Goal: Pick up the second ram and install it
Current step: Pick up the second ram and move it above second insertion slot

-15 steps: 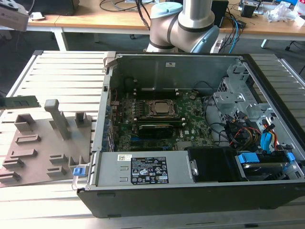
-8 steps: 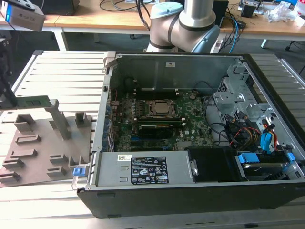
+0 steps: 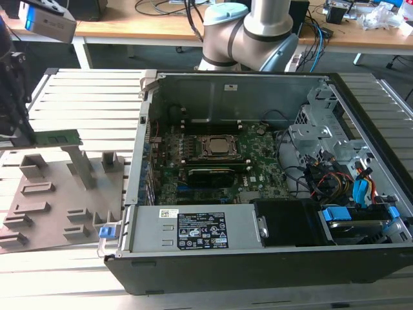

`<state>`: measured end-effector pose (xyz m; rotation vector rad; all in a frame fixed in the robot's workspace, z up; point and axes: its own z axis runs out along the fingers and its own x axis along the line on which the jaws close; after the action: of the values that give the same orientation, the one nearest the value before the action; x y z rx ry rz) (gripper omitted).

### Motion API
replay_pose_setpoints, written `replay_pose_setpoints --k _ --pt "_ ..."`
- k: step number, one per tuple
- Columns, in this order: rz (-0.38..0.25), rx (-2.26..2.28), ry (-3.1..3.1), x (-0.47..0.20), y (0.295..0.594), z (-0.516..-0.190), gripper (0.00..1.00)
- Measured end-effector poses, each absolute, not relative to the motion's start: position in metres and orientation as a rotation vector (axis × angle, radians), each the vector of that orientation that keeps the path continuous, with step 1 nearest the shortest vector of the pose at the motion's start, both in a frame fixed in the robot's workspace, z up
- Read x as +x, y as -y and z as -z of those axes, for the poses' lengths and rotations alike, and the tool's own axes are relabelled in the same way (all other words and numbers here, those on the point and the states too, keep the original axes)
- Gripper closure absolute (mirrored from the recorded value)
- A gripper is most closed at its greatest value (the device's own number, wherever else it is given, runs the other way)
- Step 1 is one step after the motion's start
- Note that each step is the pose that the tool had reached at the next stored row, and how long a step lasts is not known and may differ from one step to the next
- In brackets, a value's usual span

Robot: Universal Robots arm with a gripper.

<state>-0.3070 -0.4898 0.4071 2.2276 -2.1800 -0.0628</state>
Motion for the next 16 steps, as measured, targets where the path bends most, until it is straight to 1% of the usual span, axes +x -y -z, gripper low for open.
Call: replay_pose_setpoints --k 16 --pt "0.062 2.227 2.18 -0.258 0.49 -0.407 0.86"
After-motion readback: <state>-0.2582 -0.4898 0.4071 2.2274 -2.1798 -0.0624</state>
